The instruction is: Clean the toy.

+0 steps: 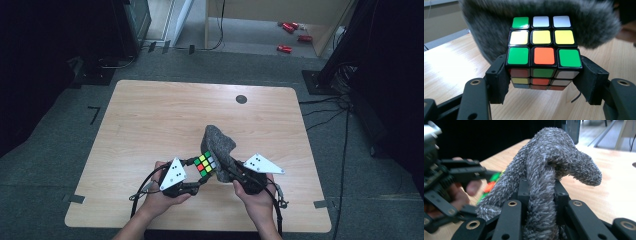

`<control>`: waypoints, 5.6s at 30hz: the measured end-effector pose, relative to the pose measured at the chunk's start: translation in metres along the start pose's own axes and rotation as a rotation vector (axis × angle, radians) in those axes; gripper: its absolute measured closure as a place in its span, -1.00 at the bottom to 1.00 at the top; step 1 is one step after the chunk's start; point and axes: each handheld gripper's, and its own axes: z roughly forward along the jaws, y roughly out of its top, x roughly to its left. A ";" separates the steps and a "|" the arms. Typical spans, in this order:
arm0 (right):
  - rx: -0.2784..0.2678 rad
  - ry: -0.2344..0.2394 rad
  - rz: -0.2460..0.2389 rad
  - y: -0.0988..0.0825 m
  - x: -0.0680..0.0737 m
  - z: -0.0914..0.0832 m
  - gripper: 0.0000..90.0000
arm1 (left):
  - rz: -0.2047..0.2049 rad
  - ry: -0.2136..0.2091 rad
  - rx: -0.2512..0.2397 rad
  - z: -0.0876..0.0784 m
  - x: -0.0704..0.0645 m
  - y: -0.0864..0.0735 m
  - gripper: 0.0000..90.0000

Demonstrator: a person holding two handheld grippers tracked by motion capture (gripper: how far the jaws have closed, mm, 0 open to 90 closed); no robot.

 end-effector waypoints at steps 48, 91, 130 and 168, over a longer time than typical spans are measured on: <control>-0.047 0.046 0.035 0.007 0.003 -0.004 0.66 | -0.038 -0.003 -0.046 -0.009 0.006 0.006 -0.21; -0.039 0.136 -0.126 -0.028 0.013 0.027 0.65 | -0.261 -0.057 -0.173 -0.024 0.029 0.021 -0.21; -0.022 -0.036 -0.116 -0.019 -0.020 0.010 0.64 | -0.278 -0.029 -0.161 -0.031 0.043 0.016 -0.22; -0.003 -0.136 -0.220 -0.031 -0.016 0.010 -0.57 | -0.345 0.002 -0.104 -0.018 0.044 0.017 -0.21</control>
